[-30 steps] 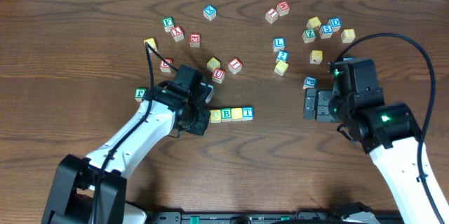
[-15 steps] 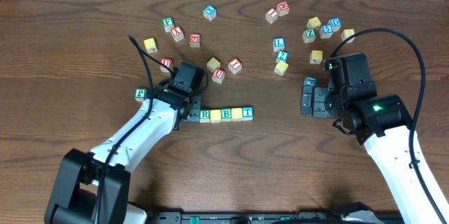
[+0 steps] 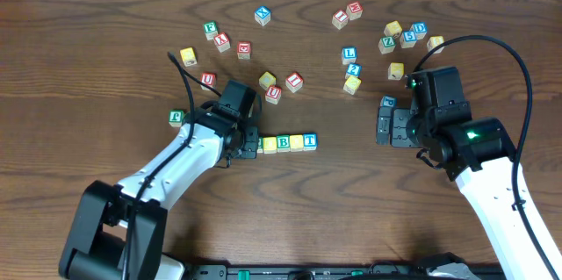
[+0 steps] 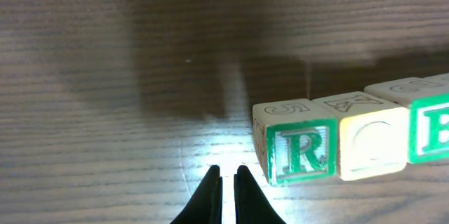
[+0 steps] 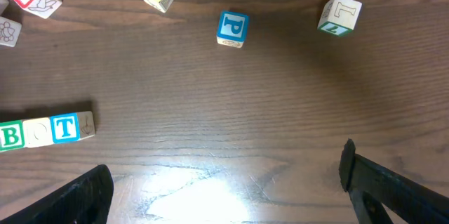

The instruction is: Spell out ROBOT

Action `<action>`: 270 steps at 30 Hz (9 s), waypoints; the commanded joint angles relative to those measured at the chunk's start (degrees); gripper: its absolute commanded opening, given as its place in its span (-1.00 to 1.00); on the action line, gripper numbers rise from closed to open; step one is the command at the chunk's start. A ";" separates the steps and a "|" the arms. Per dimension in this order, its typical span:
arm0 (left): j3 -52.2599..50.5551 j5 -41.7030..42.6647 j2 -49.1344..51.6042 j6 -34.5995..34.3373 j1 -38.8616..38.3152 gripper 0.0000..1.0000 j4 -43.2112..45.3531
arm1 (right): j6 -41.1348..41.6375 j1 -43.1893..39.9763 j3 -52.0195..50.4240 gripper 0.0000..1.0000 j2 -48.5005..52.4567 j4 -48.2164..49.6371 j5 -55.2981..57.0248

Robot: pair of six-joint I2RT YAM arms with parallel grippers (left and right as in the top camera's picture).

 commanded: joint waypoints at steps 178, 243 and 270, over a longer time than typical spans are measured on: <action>0.92 -13.86 -37.83 3.10 14.62 0.74 -9.05 | -1.81 23.50 9.99 -0.97 42.34 25.11 -18.60; 0.90 -13.84 -37.81 3.10 14.62 0.74 -9.66 | 3.67 31.39 0.94 -0.97 28.72 18.60 -12.41; 0.85 -13.84 -37.00 3.08 14.62 0.74 -9.64 | 4.70 31.39 -0.44 -0.97 29.99 20.68 -10.03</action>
